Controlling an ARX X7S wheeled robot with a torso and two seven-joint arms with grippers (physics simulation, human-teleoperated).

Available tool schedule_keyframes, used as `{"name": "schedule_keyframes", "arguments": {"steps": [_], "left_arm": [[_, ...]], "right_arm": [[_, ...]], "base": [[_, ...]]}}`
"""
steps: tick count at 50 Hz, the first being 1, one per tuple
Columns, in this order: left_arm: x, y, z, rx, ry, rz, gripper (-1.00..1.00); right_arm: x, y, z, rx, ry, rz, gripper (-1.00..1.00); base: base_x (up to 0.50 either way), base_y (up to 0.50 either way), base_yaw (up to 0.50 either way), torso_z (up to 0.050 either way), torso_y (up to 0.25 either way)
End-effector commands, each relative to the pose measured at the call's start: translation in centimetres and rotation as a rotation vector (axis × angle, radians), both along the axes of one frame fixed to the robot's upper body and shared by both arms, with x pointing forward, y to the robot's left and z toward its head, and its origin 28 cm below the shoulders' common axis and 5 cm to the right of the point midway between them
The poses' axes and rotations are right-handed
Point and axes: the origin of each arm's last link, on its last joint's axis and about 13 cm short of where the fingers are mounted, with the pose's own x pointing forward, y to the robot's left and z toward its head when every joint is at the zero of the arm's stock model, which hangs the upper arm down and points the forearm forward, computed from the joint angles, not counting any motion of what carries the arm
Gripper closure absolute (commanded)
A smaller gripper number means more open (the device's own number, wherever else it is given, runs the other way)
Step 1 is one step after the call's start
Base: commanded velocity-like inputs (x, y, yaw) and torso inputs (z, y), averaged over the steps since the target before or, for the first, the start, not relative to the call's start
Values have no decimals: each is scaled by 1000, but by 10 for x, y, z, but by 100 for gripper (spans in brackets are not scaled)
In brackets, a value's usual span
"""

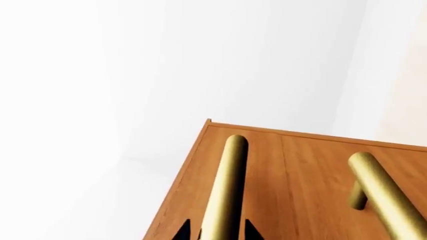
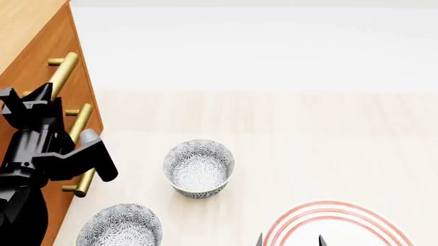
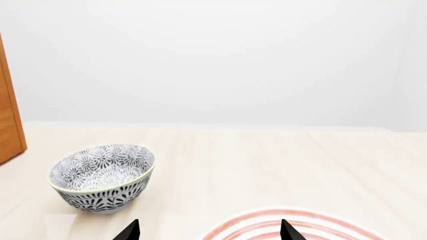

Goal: Open the top drawer of the cabinet.

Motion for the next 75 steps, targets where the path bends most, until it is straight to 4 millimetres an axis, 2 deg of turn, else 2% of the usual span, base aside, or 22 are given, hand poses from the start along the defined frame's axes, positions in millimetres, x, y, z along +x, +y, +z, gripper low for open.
{"name": "schedule_keyframes", "arguments": {"steps": [1,13,29,35,50,70,71,75], "left_arm": [[0,-4,6,24,-22,-10,100],[1,-11,14,17,-45,-18,100],[0,-56,31,-6,-78,-131,100],[-1,-64,29,-3,-70,-156,100],[-3,-69,21,-3,-52,-179,100],[-4,-73,23,0,-52,-188,100],[-3,-72,24,0,-53,-177,-100],[-3,-72,24,11,-55,-177,-100]], "right_arm": [[0,0,0,0,1,1,-100],[0,0,-1,0,3,4,-100],[0,0,0,-1,3,3,-100],[0,0,0,-2,4,5,-100],[0,1,-1,-3,4,6,-100],[0,0,-1,-3,3,8,-100],[0,1,-1,-2,3,8,-100],[0,1,-1,-3,4,8,-100]], "base": [[0,0,0,0,0],[0,0,0,0,0],[0,0,-1,0,1],[0,0,0,0,3],[0,-2,0,0,2],[0,-3,0,0,4],[0,-4,0,0,11],[0,0,0,0,0]]}}
